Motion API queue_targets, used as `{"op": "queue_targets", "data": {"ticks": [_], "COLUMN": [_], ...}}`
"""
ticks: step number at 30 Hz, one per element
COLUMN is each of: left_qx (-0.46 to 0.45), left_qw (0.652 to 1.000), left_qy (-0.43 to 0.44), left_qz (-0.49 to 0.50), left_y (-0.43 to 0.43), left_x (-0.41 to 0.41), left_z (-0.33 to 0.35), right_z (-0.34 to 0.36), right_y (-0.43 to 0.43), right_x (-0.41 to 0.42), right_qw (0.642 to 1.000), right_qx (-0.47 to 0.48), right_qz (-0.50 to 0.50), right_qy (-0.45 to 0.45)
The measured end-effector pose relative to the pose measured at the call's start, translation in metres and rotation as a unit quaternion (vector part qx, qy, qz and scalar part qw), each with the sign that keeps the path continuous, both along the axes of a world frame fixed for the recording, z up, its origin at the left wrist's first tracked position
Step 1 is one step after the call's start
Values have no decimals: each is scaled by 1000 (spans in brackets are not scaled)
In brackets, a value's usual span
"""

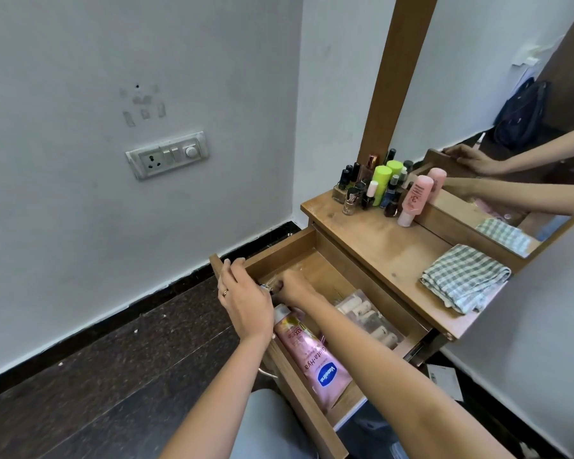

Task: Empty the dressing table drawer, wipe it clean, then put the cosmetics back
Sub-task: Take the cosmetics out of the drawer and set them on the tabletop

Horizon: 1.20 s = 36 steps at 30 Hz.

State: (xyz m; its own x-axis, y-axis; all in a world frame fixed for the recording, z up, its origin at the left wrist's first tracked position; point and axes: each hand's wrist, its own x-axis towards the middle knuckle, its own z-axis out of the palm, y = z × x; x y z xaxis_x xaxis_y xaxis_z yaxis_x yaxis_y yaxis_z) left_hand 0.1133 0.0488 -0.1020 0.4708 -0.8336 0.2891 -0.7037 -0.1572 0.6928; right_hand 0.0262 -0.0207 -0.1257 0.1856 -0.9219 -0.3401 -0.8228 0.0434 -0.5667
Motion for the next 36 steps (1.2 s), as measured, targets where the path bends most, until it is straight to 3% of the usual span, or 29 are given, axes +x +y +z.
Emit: {"op": "queue_targets", "data": {"ticks": [9,15,19,26,36], "left_qx": [-2,-9,-10,7,0], "left_qw": [1000,1000,1000,1000,1000], "left_qy": [-7,1,-9,-16,-18], "left_qz": [0,-3,-5,-9,-2], "left_y": [0,0,1,0,-2], "left_x": [-1,-1,-1,-1,-1], "left_z": [1,3,2,2,1], "right_z": [45,145,183,175,157], "right_y": [3,-13,-42,-75,-83], "right_x": [-10,-69,-115,-146,-153], "right_qw": [998,986,957,939,948], "right_qx": [-48,-151,-205,-227,-228], "right_qz": [-23,-60,-124,-161,-136], "right_qy": [-16,40,165,201,174]}}
